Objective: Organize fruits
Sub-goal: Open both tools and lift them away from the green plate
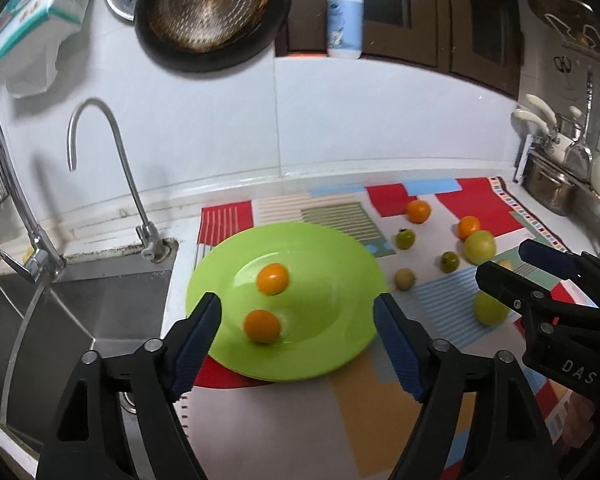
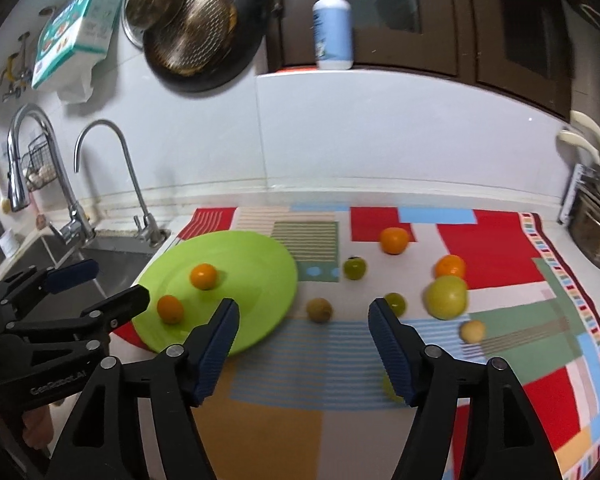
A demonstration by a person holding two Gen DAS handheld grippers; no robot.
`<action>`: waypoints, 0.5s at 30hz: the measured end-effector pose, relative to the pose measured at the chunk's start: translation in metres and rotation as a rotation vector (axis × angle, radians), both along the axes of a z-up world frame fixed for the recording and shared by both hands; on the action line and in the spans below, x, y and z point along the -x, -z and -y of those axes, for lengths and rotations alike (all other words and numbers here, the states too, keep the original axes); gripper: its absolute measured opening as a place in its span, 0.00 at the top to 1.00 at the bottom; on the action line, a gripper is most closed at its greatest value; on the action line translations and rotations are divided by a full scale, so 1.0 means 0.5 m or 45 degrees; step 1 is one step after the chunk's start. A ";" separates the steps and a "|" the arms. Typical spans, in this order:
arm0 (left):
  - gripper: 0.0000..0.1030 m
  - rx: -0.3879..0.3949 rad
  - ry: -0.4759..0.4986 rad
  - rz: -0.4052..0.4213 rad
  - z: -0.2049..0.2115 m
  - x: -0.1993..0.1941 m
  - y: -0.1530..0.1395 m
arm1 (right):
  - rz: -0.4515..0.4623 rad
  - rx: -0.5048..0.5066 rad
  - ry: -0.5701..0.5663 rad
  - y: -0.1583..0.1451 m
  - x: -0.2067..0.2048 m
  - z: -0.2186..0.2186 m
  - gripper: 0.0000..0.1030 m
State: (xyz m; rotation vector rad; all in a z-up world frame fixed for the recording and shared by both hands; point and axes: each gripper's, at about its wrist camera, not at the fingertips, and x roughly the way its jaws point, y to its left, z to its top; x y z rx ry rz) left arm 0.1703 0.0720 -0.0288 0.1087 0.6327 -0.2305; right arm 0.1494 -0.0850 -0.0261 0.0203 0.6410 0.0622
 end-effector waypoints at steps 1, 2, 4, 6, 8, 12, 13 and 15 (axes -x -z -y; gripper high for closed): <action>0.21 0.003 0.002 0.018 0.009 0.010 -0.007 | 0.007 0.001 0.006 -0.004 0.007 0.011 0.34; 0.18 0.004 0.000 0.031 0.016 0.018 -0.011 | 0.011 0.000 0.008 -0.006 0.011 0.017 0.34; 0.14 0.001 -0.010 0.060 0.035 0.034 -0.020 | 0.023 -0.002 0.010 -0.012 0.023 0.039 0.33; 0.12 -0.003 -0.029 0.074 0.057 0.049 -0.028 | 0.037 -0.004 0.005 -0.020 0.035 0.062 0.31; 0.11 -0.002 -0.029 0.077 0.081 0.062 -0.033 | 0.046 0.004 -0.008 -0.026 0.045 0.083 0.30; 0.11 0.001 -0.045 0.093 0.122 0.085 -0.040 | 0.069 0.021 -0.023 -0.038 0.063 0.128 0.30; 0.11 0.006 -0.045 0.096 0.135 0.091 -0.042 | 0.069 0.023 -0.029 -0.041 0.066 0.141 0.30; 0.11 0.003 -0.048 0.103 0.156 0.099 -0.042 | 0.073 0.027 -0.036 -0.043 0.071 0.163 0.30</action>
